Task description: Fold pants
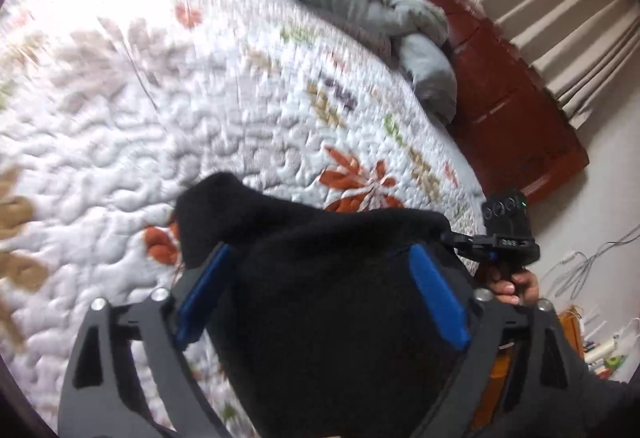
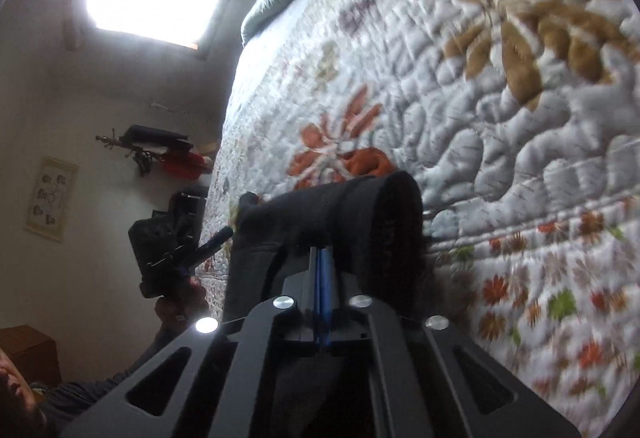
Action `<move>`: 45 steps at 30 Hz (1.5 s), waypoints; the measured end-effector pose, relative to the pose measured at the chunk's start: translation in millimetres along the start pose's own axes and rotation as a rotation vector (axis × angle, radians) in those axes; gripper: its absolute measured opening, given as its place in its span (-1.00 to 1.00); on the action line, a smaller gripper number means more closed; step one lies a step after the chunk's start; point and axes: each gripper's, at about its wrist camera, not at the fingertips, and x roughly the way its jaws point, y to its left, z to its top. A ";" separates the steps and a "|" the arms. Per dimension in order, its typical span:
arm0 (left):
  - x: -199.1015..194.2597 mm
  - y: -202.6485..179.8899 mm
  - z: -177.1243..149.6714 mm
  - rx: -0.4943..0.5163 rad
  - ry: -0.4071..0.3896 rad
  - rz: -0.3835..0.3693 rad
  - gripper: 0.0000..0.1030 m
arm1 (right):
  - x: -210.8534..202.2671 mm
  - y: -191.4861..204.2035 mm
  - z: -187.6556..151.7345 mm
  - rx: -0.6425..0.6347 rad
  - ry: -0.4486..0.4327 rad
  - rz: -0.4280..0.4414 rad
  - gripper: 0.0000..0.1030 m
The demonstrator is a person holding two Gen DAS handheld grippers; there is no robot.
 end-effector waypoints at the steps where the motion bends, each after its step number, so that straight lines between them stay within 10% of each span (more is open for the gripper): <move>1: -14.2 -8.4 -4.4 0.026 -0.022 0.009 0.75 | -9.7 19.2 -5.6 -0.030 -0.017 0.014 -0.79; 6: -60.0 -39.0 -52.4 0.082 -0.058 -0.059 0.76 | -4.2 70.5 -52.0 -0.122 0.043 0.050 -0.71; 20: -23.5 -14.4 -110.4 0.019 0.073 -0.049 0.71 | -19.3 -2.8 -83.4 0.037 0.003 -0.060 -1.00; 22: -36.0 -13.8 -103.0 0.024 0.066 -0.052 0.73 | -40.0 -2.0 -76.8 0.070 -0.038 -0.062 -0.66; 24: -52.7 -6.9 -91.7 0.014 0.042 -0.054 0.80 | -56.0 -3.1 -72.0 0.090 -0.061 -0.098 0.49; 25: -56.2 0.3 -86.0 -0.005 0.045 -0.050 0.83 | -58.1 -2.6 -66.0 0.096 -0.058 -0.104 0.64; 45: 21.8 66.7 -49.7 -0.362 0.277 -0.203 0.86 | 55.8 -15.3 -9.6 0.110 0.215 -0.042 0.77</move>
